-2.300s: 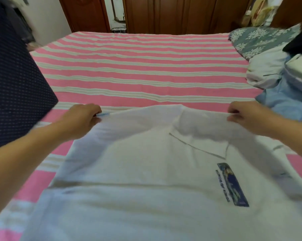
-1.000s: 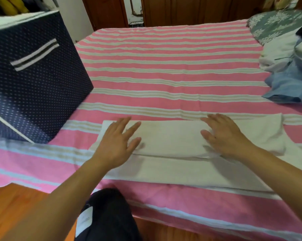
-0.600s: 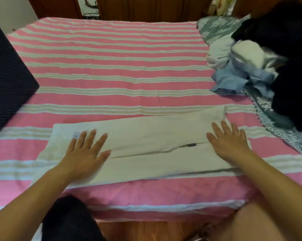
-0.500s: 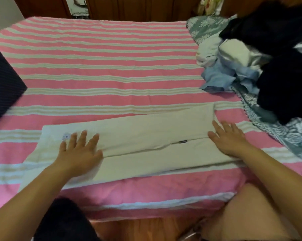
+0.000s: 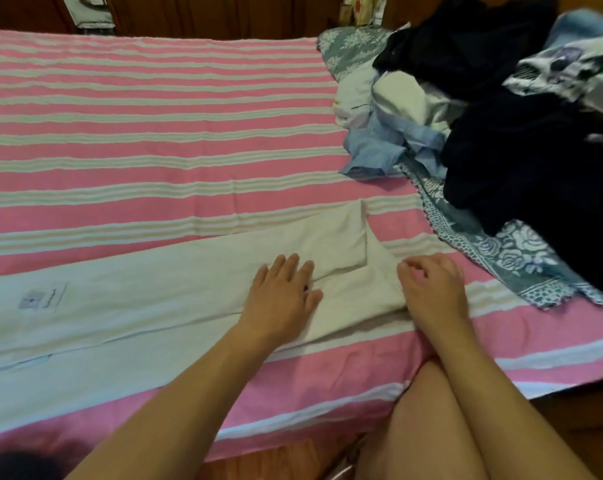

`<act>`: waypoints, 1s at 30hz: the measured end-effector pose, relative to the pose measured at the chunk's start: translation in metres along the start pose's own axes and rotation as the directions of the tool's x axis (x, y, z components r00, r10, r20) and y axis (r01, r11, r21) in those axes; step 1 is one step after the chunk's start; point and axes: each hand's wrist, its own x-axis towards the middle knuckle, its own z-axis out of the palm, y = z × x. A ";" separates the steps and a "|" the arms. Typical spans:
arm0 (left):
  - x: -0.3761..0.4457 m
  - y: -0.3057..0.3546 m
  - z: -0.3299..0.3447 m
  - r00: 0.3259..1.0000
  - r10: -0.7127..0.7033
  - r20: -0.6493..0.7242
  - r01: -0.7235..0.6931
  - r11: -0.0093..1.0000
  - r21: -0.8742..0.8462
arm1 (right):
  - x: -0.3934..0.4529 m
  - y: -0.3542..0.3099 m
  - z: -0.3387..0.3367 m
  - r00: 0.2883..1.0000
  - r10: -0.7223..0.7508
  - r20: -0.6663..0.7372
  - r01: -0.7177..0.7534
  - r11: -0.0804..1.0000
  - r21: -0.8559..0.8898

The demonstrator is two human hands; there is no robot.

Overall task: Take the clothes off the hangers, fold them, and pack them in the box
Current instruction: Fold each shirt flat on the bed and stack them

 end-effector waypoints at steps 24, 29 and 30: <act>-0.041 -0.055 -0.021 0.942 0.141 -0.304 -0.068 0.969 0.238 | 0.032 -0.005 0.030 0.921 -0.027 0.388 0.019 1.000 0.025; -0.033 -0.053 -0.024 0.923 0.163 -0.348 -0.063 0.958 0.281 | 0.029 -0.009 0.032 0.952 -0.014 0.305 0.017 1.000 -0.004; -0.032 -0.050 -0.022 0.923 0.131 -0.361 -0.025 0.959 0.284 | 0.028 -0.009 0.033 0.956 -0.005 0.292 0.007 1.000 -0.008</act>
